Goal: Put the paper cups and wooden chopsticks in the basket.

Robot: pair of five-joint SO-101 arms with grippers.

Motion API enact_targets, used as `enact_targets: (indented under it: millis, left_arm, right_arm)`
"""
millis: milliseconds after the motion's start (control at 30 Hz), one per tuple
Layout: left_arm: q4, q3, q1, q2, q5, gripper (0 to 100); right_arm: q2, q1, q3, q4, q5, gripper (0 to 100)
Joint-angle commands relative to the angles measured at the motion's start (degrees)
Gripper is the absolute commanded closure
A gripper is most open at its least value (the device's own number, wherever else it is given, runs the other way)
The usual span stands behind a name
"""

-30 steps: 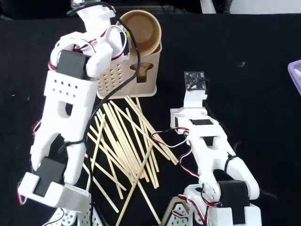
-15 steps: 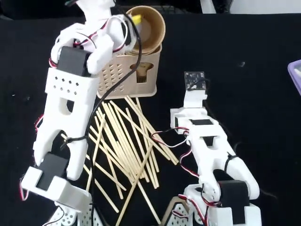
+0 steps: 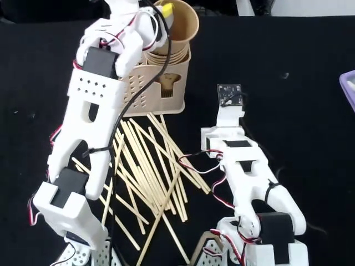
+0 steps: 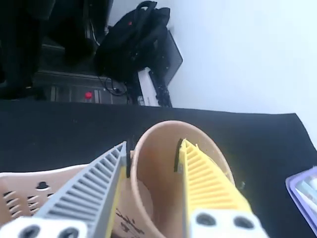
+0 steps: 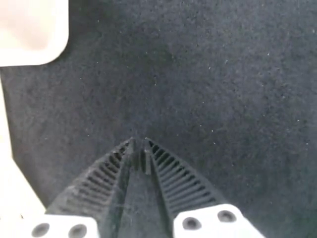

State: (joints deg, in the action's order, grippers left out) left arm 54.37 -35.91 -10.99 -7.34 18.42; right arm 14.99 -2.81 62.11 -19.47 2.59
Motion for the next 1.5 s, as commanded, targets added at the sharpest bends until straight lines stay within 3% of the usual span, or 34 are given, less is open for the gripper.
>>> enact_targets:
  millis: [0, 200, 500, 633, 900, 1200, 1367, 1467]
  left_arm:
    - [-0.7, -4.5, 1.5, 1.1, 0.3, 82]
    - [0.6, -4.9, 1.2, 3.0, 0.4, 82]
    - [18.0, -4.3, -2.2, 4.3, -0.2, 82]
    - [22.5, -4.3, -2.7, 4.2, -7.1, 82]
    - [22.1, -2.5, -2.8, 4.3, -9.5, 82]
    - [11.6, -5.1, -2.9, 5.3, -9.4, 82]
    - [12.5, -12.5, -2.2, 6.9, -9.5, 82]
    - [18.6, -16.8, 0.2, 9.6, -9.6, 82]
  right_arm:
    - [1.2, 0.8, 0.0, 1.1, 0.0, 97.0]
    - [1.2, 0.8, 0.0, 1.1, 0.0, 97.0]
    - [1.2, 0.8, 0.0, 1.1, 0.0, 97.0]
    - [1.2, 0.8, 0.0, 1.1, 0.0, 97.0]
    - [1.2, 0.8, 0.0, 1.1, 0.0, 97.0]
    - [1.2, 0.8, 0.0, 1.1, 0.0, 97.0]
    - [1.2, 0.8, 0.0, 1.1, 0.0, 97.0]
    - [1.2, 0.8, 0.0, 1.1, 0.0, 97.0]
